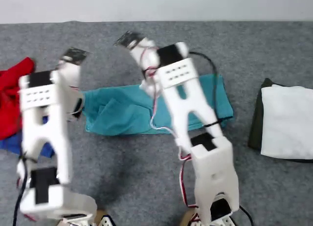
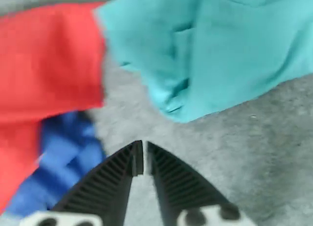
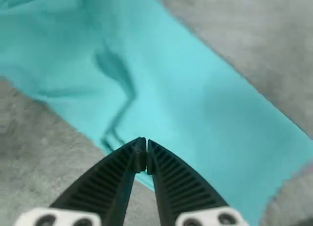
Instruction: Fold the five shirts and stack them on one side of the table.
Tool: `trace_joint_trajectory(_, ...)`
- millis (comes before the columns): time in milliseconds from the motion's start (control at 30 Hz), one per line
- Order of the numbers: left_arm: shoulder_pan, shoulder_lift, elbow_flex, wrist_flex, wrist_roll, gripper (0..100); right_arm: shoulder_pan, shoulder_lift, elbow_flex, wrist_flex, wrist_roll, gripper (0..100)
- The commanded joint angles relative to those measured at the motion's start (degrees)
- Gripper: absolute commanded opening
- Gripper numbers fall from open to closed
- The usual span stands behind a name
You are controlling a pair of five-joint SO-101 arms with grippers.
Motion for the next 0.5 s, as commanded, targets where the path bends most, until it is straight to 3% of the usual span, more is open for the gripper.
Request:
trace_joint_trajectory(0, 4.5, 5.5, -5.1, -1.1, 1.1, 9, 6.4, -8.4, -2.4, 2.4, -2.6, 1.0)
trace_joint_trajectory(467, 10.1, 18.4, -24.2, -1.6, 1.2, 9, 21.3, -25.8, 18.3, 2.3, -2.9, 1.0)
